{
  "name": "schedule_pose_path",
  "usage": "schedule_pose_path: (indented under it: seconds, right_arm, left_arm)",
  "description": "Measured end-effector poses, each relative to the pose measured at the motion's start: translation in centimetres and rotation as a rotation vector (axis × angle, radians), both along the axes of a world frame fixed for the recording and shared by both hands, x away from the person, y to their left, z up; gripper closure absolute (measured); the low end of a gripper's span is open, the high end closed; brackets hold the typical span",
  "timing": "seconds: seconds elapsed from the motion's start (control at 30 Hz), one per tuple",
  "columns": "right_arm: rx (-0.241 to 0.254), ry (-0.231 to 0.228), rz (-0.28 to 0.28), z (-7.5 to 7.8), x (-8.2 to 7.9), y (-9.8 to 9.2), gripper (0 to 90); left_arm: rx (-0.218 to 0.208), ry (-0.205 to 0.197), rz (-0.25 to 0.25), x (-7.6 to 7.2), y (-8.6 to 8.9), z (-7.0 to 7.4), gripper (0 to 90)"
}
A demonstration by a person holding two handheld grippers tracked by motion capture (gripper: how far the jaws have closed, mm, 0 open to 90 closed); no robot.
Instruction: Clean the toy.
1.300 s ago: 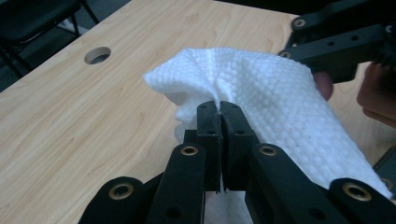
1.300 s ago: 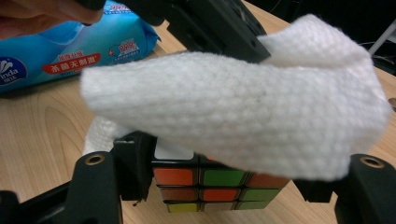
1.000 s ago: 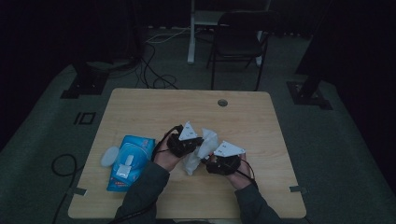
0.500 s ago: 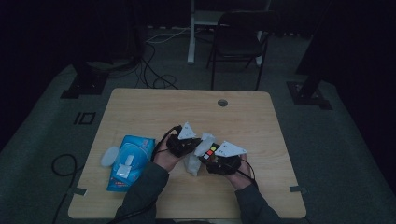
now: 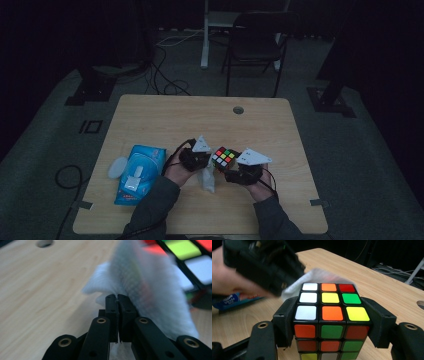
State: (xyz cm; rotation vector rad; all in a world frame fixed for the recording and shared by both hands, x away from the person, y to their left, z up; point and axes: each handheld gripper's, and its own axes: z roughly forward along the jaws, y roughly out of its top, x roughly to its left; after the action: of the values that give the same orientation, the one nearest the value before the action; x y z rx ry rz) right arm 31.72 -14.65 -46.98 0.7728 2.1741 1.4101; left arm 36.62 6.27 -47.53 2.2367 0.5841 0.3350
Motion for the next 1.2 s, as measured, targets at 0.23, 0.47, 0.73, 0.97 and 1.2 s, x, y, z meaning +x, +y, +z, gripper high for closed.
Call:
schedule_pose_path:
  seconds: [0.23, 0.47, 0.73, 0.97, 1.2]
  right_arm:
    - [0.012, 0.017, 0.005, -0.1, 0.1, -0.3, 34.2]
    - [-0.015, 0.017, 0.034, -0.3, -0.1, 0.4, 34.2]
    - [0.007, 0.007, 0.029, 0.1, -0.1, 0.1, 34.2]
    - [0.037, 0.007, -0.005, 0.4, 0.2, -0.9, 34.2]
    - [0.049, 0.034, -0.003, 0.1, 0.5, -1.2, 34.2]
  left_arm:
    - [-0.011, -0.009, 0.002, 0.0, -0.1, 0.5, 88.3]
    - [-0.059, -0.035, 0.015, 0.0, 0.6, 1.7, 88.2]
    - [-0.010, -0.016, -0.011, 0.0, 0.1, 0.7, 88.2]
    - [0.022, -0.024, -0.021, -0.5, -0.4, 0.3, 88.3]
    - [-0.016, -0.037, -0.019, -0.5, 0.0, 1.2, 88.3]
